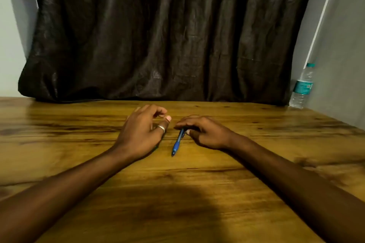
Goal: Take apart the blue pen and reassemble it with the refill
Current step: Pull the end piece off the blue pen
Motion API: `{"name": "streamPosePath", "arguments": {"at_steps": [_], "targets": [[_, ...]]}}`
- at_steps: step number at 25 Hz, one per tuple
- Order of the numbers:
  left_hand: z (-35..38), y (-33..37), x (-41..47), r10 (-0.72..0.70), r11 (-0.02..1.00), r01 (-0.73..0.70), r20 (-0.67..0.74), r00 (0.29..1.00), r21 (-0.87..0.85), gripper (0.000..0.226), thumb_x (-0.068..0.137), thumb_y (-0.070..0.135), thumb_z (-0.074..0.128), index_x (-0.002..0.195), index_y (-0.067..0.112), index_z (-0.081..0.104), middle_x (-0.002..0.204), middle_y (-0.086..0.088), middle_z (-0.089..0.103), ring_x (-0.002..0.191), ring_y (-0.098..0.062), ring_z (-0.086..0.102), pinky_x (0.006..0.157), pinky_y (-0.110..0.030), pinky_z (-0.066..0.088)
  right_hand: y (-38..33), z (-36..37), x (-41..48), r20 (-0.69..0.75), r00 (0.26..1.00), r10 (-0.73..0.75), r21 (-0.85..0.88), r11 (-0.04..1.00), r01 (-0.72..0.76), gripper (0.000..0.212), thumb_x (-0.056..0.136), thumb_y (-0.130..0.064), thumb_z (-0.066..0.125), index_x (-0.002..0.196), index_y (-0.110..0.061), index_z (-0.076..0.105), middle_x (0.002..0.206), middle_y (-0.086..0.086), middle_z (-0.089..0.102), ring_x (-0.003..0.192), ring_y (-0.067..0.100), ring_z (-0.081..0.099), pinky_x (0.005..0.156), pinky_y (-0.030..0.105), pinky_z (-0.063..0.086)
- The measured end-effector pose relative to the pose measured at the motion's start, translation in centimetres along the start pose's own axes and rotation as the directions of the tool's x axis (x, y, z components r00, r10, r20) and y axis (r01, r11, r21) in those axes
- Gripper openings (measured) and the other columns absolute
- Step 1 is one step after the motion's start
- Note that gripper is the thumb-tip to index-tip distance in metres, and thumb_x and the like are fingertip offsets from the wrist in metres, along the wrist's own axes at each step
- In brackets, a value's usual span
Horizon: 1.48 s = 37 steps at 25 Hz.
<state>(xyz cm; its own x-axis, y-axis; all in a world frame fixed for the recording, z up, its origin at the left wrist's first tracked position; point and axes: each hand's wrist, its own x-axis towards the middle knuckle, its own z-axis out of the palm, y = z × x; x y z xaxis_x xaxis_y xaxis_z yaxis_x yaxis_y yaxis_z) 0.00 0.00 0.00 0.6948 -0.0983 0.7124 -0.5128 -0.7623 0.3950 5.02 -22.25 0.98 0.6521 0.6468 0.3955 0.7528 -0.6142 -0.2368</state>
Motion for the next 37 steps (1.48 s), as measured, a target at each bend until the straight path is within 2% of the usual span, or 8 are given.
{"name": "streamPosePath", "arguments": {"at_steps": [5,10,14,17,23,29,32,37], "targets": [[0.0,0.0,0.5,-0.044,0.997,0.042,-0.02,0.999,-0.06,0.014,0.094,0.037,0.062,0.107,0.032,0.065,0.091,0.025,0.057,0.072,0.013,0.053,0.053,-0.008,0.031,0.6,-0.1,0.2,0.07,0.997,-0.031,0.052,0.998,0.027,0.026,0.097,-0.008,0.058,0.118,-0.016,0.07,0.121,0.003,0.068,0.117,0.016,0.06,0.102,0.036,0.047],[-0.5,0.1,0.5,-0.066,0.986,0.061,-0.022,0.998,-0.158,0.009,0.097,0.029,0.06,0.103,0.027,0.068,0.086,0.026,0.058,0.067,0.027,0.05,0.056,0.001,0.035,0.4,-0.9,0.2,0.11,0.99,-0.085,-0.011,0.996,0.087,0.017,0.097,-0.011,0.059,0.112,-0.016,0.066,0.11,0.001,0.065,0.106,0.016,0.06,0.093,0.038,0.049],[-0.6,0.2,0.4,-0.063,0.985,0.055,-0.041,0.997,-0.166,0.025,0.099,0.045,0.051,0.102,0.029,0.07,0.087,0.017,0.064,0.08,0.013,0.059,0.061,-0.007,0.038,0.0,-0.6,-0.1,-0.048,0.997,-0.059,0.083,0.995,0.063,0.012,0.098,-0.014,0.058,0.108,-0.016,0.064,0.093,-0.018,0.063,0.083,-0.001,0.061,0.072,0.015,0.044],[-0.6,0.3,0.2,-0.02,0.999,0.02,-0.005,1.0,-0.05,0.036,0.095,0.054,0.05,0.113,0.031,0.07,0.104,0.011,0.068,0.102,-0.009,0.058,0.081,-0.037,0.05,0.0,0.2,0.2,-0.187,0.976,-0.111,-0.052,0.993,0.103,0.013,0.099,-0.023,0.056,0.11,-0.019,0.061,0.103,-0.008,0.065,0.094,0.006,0.058,0.082,0.031,0.049],[-0.9,0.3,-0.1,0.046,0.981,-0.066,0.117,0.992,0.181,0.03,0.093,0.05,0.059,0.117,0.037,0.069,0.111,0.014,0.073,0.104,-0.015,0.058,0.088,-0.047,0.048,-2.0,1.0,0.4,-0.223,0.969,-0.105,-0.16,0.985,0.07,0.017,0.098,-0.045,0.048,0.113,-0.041,0.053,0.11,-0.014,0.064,0.103,0.01,0.055,0.087,0.044,0.048],[-0.9,0.0,0.0,-0.045,0.984,0.034,0.059,0.997,0.174,0.02,0.097,0.042,0.056,0.112,0.037,0.068,0.107,0.015,0.07,0.102,-0.014,0.053,0.087,-0.042,0.04,-1.9,0.5,0.2,-0.27,0.947,0.172,0.22,0.969,-0.114,0.015,0.097,-0.022,0.062,0.109,-0.016,0.068,0.1,-0.003,0.071,0.09,-0.001,0.061,0.072,0.01,0.043],[-0.9,0.0,0.0,-0.07,0.987,0.058,0.075,0.995,0.15,0.019,0.098,0.041,0.055,0.112,0.036,0.068,0.108,0.016,0.069,0.103,-0.014,0.052,0.09,-0.045,0.042,-2.1,0.5,0.2,-0.232,0.925,0.3,0.404,0.895,-0.189,0.012,0.097,-0.016,0.062,0.104,-0.012,0.071,0.093,0.003,0.072,0.076,0.004,0.06,0.069,0.02,0.047],[-1.0,0.0,0.0,-0.059,0.989,0.047,0.087,0.994,0.137,0.018,0.097,0.04,0.057,0.111,0.037,0.068,0.108,0.016,0.068,0.104,-0.016,0.055,0.091,-0.049,0.044,-2.5,0.5,0.1,-0.208,0.919,0.336,0.528,0.829,-0.184,0.011,0.095,-0.007,0.064,0.104,-0.003,0.07,0.082,0.002,0.065,0.057,-0.007,0.05,0.056,0.01,0.039]]}}
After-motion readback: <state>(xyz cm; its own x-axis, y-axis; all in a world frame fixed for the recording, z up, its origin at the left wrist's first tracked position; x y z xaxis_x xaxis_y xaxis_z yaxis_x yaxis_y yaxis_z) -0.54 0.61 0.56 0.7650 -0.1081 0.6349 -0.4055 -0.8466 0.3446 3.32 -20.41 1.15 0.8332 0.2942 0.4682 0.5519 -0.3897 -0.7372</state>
